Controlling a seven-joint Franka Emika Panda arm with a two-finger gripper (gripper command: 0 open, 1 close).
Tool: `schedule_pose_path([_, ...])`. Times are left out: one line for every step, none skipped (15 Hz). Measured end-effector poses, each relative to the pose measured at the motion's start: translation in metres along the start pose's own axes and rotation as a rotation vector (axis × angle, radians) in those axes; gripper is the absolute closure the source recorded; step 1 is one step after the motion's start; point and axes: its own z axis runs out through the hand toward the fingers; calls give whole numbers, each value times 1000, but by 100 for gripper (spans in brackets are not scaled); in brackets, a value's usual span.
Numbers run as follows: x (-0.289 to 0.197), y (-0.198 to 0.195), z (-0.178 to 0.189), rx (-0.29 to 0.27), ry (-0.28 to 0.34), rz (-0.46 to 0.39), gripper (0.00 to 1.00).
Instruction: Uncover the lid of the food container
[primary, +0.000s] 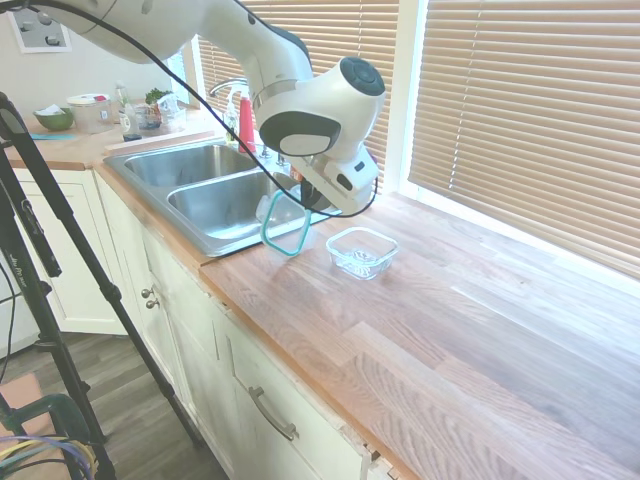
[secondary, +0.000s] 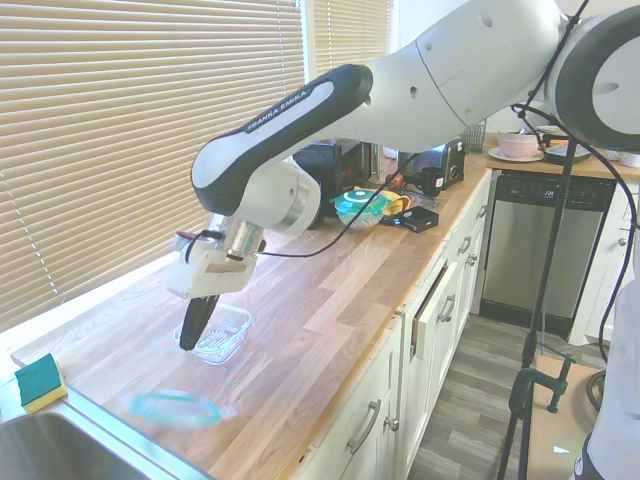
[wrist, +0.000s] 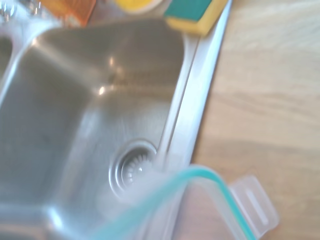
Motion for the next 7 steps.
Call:
schedule_pose_path([-11, -2, 12, -19, -1, -9, 100])
schedule_pose_path([-21, -4, 23, -33, -2, -16, 100])
schedule_pose_path([-27, -6, 29, -38, -4, -15, 100])
schedule_pose_path([-30, -7, 30, -41, 0, -11, 100])
schedule_pose_path([-31, -7, 28, -45, 7, -13, 0])
schedule_pose_path([-33, -7, 26, -56, 15, -22, 0])
schedule_pose_path([-37, -7, 26, -79, 37, -34, 0])
